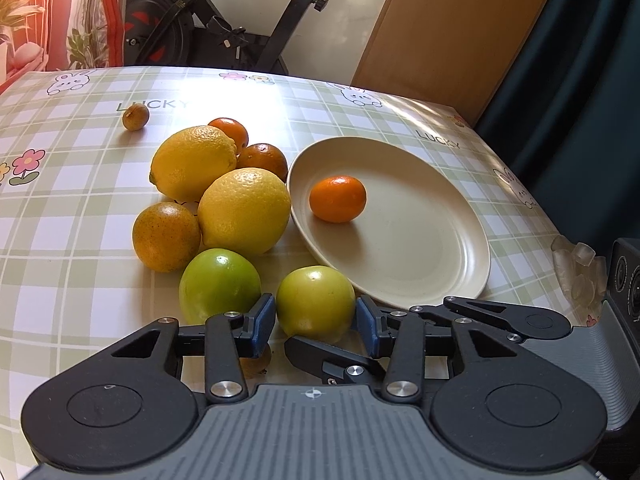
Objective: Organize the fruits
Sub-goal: 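Close the left tool fingers around the yellow-green fruit, then carry the yellow-green fruit in the left tool onto the plate, then open the left tool and lift it off the plate, then move the left tool to the green lime and close around it, then carry the green lime in the left tool over the cream plate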
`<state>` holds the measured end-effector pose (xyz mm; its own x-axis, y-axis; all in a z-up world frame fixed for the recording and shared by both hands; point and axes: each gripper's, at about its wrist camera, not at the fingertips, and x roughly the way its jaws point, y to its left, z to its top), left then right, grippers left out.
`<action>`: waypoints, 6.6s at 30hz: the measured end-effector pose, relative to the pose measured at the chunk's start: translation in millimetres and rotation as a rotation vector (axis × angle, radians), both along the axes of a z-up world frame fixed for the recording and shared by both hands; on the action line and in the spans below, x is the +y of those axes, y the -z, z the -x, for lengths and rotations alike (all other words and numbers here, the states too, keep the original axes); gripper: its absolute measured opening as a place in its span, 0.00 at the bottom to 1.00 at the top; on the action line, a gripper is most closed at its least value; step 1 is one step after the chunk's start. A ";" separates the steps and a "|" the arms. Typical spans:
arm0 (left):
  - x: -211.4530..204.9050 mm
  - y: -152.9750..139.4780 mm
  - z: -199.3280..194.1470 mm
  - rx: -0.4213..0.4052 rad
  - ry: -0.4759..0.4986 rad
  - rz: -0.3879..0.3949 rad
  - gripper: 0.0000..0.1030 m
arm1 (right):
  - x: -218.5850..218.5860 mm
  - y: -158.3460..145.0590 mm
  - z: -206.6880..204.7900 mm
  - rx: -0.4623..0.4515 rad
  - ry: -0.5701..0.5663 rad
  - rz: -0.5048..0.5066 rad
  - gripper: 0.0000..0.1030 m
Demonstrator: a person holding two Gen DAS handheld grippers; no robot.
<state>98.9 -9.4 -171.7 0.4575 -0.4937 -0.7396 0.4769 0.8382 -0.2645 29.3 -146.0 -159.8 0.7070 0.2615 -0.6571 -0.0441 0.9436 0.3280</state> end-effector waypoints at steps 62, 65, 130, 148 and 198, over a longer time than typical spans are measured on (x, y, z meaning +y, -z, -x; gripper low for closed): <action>-65.1 -6.2 -59.8 -0.070 0.014 -0.059 0.46 | -38.9 -2.7 -55.7 -0.024 0.118 0.116 0.45; -63.2 -9.3 -59.2 -0.066 0.006 -0.052 0.49 | -38.3 -4.4 -54.5 -0.016 0.130 0.115 0.45; 71.1 -44.5 20.2 -0.157 -0.329 -0.016 0.67 | 23.1 -39.5 5.0 -0.132 0.031 0.178 0.54; 55.3 -30.0 -5.5 -0.061 -0.192 0.014 0.68 | 38.4 -19.6 -17.0 -0.114 -0.103 0.132 0.57; -8.9 -35.5 -5.1 -0.112 -0.042 -0.026 0.47 | 14.5 -22.5 -17.0 -0.140 -0.030 0.025 0.49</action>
<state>104.0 -18.2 -136.2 0.5574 -0.4537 -0.6953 0.4668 0.8638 -0.1894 46.3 -131.5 -137.3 0.7841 0.2686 -0.5595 -0.1160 0.9490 0.2931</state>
